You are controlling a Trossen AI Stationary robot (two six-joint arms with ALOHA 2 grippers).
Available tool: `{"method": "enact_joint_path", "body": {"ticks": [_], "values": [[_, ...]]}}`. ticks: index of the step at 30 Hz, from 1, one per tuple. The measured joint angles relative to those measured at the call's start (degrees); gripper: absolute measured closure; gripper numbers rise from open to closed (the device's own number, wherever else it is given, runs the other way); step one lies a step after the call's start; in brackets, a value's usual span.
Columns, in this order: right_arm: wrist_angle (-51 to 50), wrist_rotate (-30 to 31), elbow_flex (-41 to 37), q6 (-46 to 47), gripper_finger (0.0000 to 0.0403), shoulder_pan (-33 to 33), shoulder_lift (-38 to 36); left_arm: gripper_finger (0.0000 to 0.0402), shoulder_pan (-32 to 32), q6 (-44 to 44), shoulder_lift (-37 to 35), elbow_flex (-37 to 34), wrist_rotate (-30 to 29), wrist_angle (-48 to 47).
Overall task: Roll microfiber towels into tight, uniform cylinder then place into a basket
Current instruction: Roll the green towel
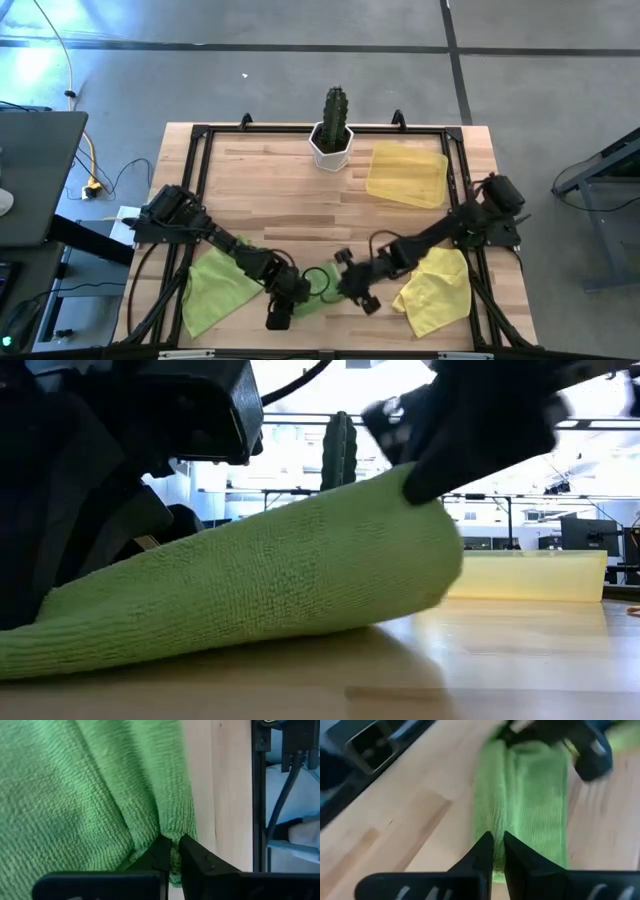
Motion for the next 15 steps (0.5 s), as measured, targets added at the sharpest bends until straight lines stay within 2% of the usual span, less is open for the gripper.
{"method": "enact_joint_path", "body": {"ticks": [5,11,15], "values": [[0.3,5.9,0.0,-4.2,0.0368,3.2,0.6,0.0391,1.3,-0.6,0.0,0.0,1.5,0.0],[-2.5,6.6,0.0,3.8,0.029,3.5,0.8,0.0391,2.4,-2.0,0.0,0.0,2.5,-0.2],[-2.1,6.4,0.0,4.6,0.0248,4.5,0.4,0.0391,2.5,-2.0,0.0,0.0,2.5,-0.5]]}}
